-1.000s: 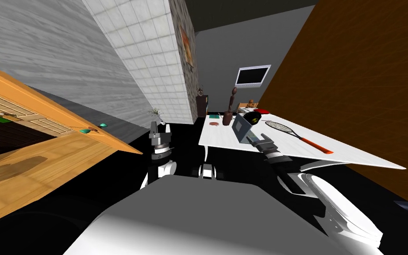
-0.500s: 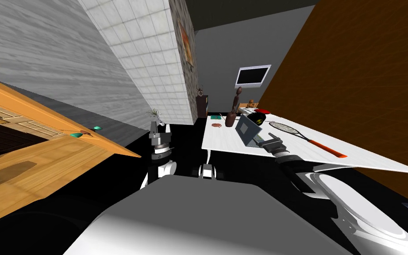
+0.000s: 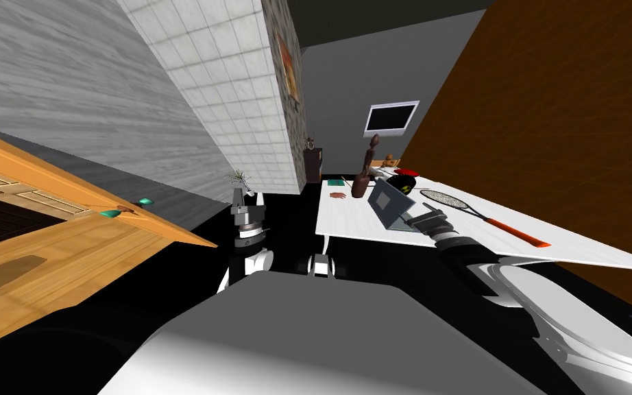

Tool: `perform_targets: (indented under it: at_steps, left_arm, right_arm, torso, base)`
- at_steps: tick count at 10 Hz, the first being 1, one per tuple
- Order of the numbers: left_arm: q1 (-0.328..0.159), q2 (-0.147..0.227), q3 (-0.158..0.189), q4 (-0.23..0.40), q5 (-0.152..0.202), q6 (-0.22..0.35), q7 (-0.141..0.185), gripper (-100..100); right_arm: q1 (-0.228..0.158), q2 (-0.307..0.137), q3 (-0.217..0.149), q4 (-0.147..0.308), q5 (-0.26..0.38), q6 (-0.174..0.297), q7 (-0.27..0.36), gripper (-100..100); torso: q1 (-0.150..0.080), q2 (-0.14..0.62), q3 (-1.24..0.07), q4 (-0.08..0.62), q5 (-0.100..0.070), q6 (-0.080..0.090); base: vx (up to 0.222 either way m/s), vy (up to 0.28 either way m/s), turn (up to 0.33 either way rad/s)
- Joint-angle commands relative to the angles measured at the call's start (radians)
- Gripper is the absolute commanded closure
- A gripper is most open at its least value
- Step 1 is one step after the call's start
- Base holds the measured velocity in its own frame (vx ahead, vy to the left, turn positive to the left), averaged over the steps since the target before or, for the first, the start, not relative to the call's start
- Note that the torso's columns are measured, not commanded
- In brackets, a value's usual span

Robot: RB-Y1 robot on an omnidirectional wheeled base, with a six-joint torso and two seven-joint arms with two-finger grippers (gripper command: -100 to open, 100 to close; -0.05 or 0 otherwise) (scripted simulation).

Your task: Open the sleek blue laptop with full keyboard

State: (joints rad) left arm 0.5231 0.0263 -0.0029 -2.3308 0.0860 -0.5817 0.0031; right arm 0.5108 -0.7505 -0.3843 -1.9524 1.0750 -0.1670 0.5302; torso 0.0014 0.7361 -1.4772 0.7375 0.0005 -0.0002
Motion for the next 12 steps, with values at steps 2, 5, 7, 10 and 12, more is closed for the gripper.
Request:
perform_targets:
  at_steps: [2, 5, 7, 10, 12]
  left_arm:
    - [0.0, 0.0, 0.0, 0.0, 0.0, 0.0, 0.0, 0]
    - [0.0, 0.0, 0.0, 0.0, 0.0, 0.0, 0.0, 0]
    - [0.0, 0.0, 0.0, 0.0, 0.0, 0.0, 0.0, 0]
    - [0.0, 0.0, 0.0, 0.0, 0.0, 0.0, 0.0, 0]
    - [0.0, 0.0, 0.0, 0.0, 0.0, 0.0, 0.0, 0]
  right_arm:
    - [-0.007, -0.033, -0.008, 0.023, 0.041, 0.021, 0.025, -100]
    - [-0.003, -0.046, -0.019, 0.025, 0.039, 0.021, 0.02, 100]
    - [-0.028, -0.054, -0.019, 0.066, -0.025, 0.009, -0.033, 100]
    - [-0.051, -0.061, -0.017, 0.108, -0.089, -0.006, -0.087, 100]
    - [-0.066, -0.066, -0.015, 0.135, -0.131, -0.015, -0.123, 100]
  torso:
    - [-0.001, 0.001, 0.001, 0.0, -0.001, 0.0]
    - [-0.003, 0.003, 0.001, 0.001, -0.001, 0.0]
    - [-0.006, 0.003, 0.003, -0.003, -0.006, 0.0]
    - [-0.013, -0.001, 0.0, -0.004, -0.008, 0.005]
    - [-0.015, -0.002, 0.0, -0.004, -0.009, 0.005]
  base:
    - [0.052, 0.059, -0.013]
    - [0.051, 0.01, 0.002]
    - [-0.027, -0.059, 0.037]
    - [-0.033, -0.069, 0.024]
    - [-0.03, -0.069, 0.01]
